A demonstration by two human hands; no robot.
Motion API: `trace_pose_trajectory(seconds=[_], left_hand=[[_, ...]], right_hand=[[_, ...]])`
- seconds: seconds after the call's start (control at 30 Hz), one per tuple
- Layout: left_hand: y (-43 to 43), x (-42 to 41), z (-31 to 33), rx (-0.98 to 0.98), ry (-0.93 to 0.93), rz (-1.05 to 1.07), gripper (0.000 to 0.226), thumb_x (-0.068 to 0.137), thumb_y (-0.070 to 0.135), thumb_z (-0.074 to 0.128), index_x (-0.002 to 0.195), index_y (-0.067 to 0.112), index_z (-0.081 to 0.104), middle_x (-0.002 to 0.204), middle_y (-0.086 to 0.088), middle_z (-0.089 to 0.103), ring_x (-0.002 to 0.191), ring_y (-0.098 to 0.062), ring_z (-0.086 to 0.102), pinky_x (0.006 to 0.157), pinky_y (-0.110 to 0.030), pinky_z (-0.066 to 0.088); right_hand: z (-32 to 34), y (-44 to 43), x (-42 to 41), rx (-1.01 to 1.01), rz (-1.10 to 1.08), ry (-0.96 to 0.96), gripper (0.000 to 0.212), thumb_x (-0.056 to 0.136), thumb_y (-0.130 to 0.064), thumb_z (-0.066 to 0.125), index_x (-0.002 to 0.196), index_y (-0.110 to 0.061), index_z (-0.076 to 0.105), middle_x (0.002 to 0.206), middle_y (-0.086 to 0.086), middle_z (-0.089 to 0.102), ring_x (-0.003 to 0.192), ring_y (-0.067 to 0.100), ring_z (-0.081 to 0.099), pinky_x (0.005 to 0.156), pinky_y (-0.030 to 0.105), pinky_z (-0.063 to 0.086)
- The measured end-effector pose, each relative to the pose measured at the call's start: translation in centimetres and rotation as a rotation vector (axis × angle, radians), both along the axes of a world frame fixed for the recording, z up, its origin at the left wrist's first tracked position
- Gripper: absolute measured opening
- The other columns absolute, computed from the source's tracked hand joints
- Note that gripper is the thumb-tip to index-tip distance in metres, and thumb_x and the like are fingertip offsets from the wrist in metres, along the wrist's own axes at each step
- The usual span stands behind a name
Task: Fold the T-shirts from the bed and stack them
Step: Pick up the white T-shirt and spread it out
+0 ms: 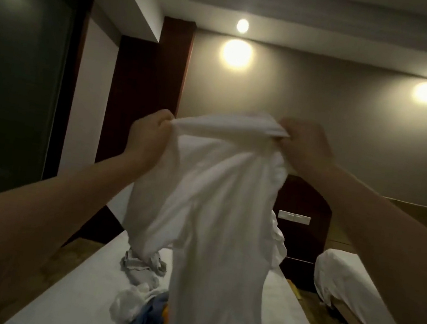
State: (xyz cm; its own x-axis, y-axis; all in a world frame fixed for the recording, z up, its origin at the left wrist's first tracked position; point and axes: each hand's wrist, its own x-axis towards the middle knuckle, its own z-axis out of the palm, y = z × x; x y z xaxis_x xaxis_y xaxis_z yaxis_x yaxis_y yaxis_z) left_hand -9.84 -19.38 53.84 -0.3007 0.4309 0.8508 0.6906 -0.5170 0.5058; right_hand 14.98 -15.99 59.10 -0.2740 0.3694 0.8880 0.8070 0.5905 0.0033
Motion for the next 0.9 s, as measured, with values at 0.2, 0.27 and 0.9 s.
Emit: trace_pose_trajectory(seconds=[0.2,0.27,0.9], left_hand=[[0.0,0.0,-1.1,-0.127,0.297,0.023,0.019,0.089,0.017,0.047,0.093,0.006,0.062,0.091,-0.011,0.060,0.082,-0.023,0.053,0.068,-0.031,0.038],[-0.1,0.0,-0.7,-0.131,0.301,0.026,0.017,0.089,0.016,0.054,0.099,0.007,0.063,0.098,-0.009,0.060,0.088,-0.020,0.053,0.072,-0.028,0.038],[1.1,0.9,-1.7,-0.423,-0.018,-0.114,0.020,0.093,0.010,0.054,0.113,0.007,0.050,0.104,-0.014,0.058,0.070,-0.017,0.063,0.053,-0.023,0.057]], right_hand=[[-0.9,0.9,1.2,-0.164,-0.067,-0.135,0.026,0.090,-0.025,0.057,0.097,-0.002,0.069,0.102,0.018,0.067,0.100,0.030,0.058,0.068,0.029,0.028],[-1.1,1.0,2.1,-0.208,-0.067,-0.093,0.029,0.088,-0.028,0.060,0.099,-0.003,0.069,0.101,0.015,0.067,0.099,0.027,0.057,0.075,0.030,0.034],[-2.7,1.4,3.6,-0.188,-0.107,-0.129,0.032,0.091,-0.025,0.057,0.104,0.003,0.064,0.107,0.023,0.063,0.100,0.036,0.054,0.076,0.034,0.032]])
